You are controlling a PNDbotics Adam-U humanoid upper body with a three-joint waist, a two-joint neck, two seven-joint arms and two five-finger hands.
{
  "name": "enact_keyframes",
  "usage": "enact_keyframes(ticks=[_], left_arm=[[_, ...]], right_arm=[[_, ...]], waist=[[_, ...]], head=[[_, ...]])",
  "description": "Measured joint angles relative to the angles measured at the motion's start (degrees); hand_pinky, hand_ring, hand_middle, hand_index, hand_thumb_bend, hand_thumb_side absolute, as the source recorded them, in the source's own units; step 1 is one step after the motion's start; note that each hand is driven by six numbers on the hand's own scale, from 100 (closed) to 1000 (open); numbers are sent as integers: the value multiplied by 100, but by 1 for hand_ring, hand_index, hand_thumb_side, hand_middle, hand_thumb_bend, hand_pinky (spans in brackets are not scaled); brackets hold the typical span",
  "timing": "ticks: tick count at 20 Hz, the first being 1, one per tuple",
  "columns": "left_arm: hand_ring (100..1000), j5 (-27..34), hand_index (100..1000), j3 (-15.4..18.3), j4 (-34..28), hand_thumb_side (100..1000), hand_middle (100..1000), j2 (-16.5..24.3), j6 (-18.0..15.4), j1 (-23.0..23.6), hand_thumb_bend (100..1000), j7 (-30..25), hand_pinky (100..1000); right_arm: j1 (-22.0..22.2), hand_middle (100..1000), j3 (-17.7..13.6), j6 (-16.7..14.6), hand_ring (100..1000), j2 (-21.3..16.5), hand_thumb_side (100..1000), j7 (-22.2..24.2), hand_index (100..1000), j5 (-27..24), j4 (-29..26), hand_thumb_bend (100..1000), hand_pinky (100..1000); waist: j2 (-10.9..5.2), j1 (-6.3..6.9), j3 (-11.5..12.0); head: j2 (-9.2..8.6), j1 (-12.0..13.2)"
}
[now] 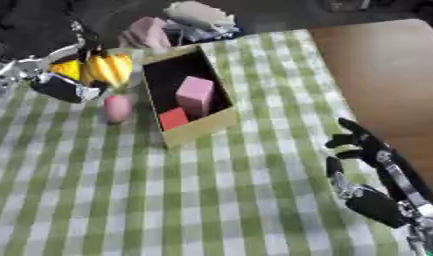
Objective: Pick up objects on the table and place them in the box.
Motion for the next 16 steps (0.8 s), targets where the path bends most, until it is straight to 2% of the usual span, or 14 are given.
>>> enact_keyframes(ticks=[5,11,16], left_arm=[[575,-274,700,-359,622,231,583,-487,-312,-462,207,-7,701],[613,-556,740,-634,1080,248,625,-891,-576,-621,244,-138,716],[711,-639,849,-714,1298,244,747,-1094,-681,-625,285,-208,747]], right_arm=[[-42,693,66,-15,889,2,470,64,987,-29,1,100,738],[-50,694,118,-30,889,16,470,127,987,-71,2,100,738],[-52,694,119,-38,889,36,470,143,987,-74,2,100,738]], waist=[[4,0,-104],[4,-3,-138],[4,-37,-146]], head=[[-1,103],[-2,143],[-2,149]])
